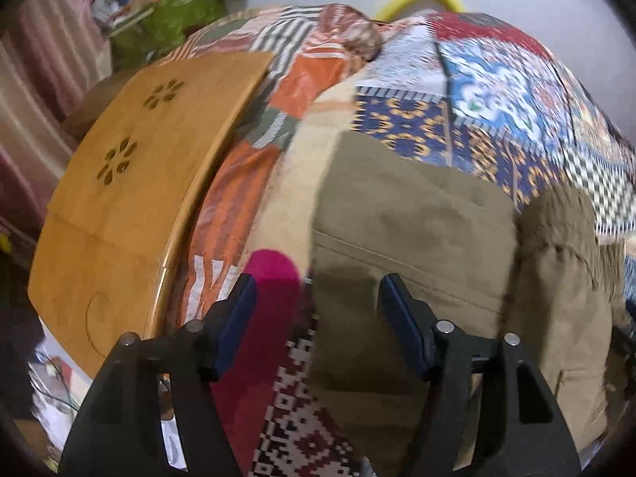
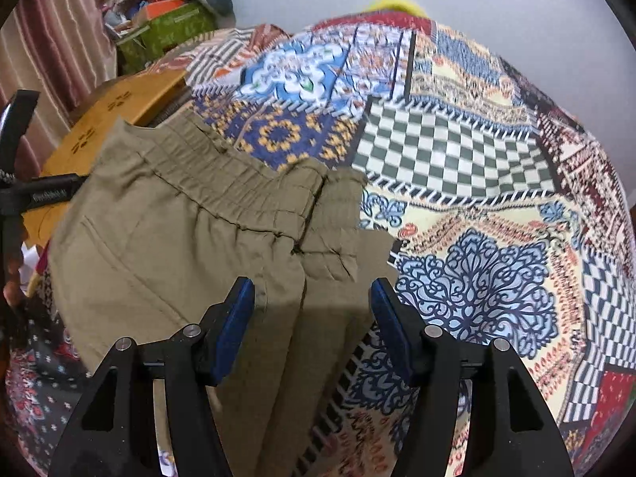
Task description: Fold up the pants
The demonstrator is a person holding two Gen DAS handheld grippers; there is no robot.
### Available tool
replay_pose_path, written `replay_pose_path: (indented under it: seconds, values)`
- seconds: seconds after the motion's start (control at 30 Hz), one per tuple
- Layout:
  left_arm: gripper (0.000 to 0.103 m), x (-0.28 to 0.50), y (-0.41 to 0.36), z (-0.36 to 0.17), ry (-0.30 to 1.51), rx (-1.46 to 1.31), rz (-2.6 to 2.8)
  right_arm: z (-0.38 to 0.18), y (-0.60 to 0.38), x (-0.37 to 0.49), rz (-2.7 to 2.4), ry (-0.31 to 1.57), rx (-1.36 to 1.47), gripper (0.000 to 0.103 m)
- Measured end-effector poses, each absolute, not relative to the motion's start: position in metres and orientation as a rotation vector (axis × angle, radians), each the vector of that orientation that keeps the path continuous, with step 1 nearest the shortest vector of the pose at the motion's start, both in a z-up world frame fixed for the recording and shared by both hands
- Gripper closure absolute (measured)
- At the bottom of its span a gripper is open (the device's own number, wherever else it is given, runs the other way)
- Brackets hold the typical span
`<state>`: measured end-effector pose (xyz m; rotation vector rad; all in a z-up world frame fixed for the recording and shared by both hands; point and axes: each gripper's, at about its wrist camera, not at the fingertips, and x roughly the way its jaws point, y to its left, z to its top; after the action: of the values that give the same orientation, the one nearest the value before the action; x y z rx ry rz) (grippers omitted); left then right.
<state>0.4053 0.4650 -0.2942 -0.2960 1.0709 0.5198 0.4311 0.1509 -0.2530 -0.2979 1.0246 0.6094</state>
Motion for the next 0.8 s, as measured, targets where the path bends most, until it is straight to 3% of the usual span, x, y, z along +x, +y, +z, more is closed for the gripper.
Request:
replay_pose_path:
  seconds: [0.3,0.8]
  values:
    - [0.041,0.365,0.467,-0.244,0.972,-0.319,0.511,-0.206,0.125,0.415,0.634,0.936,-0.198,0.046]
    - [0.04,0.23,0.319,-0.046,0.589,-0.174,0.279,-0.04,0.064,0.289,0.686,0.565,-0.09,0.045]
